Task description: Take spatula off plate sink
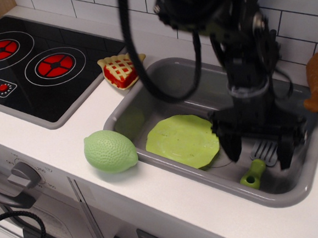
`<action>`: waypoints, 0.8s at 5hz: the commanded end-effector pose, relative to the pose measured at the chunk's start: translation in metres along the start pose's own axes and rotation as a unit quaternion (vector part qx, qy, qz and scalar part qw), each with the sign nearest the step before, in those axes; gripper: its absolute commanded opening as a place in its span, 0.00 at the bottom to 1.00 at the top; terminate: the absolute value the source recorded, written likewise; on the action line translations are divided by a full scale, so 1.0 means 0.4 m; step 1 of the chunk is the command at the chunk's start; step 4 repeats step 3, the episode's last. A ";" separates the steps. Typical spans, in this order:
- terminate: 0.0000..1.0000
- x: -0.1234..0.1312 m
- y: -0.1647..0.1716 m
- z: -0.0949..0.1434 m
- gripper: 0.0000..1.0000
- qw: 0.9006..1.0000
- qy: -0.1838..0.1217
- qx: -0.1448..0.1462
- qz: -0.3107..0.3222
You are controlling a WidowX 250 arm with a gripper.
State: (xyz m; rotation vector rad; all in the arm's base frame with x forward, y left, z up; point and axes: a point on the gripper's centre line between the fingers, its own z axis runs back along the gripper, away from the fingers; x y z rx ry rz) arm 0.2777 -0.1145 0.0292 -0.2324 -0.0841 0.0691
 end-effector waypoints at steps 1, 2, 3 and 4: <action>0.00 0.018 -0.021 0.204 1.00 0.991 -0.125 0.047 0.001; 0.00 0.018 -0.021 0.204 1.00 0.991 -0.125 0.047 0.001; 1.00 0.018 -0.021 0.204 1.00 0.991 -0.125 0.047 0.001; 1.00 0.018 -0.021 0.204 1.00 0.991 -0.125 0.047 0.001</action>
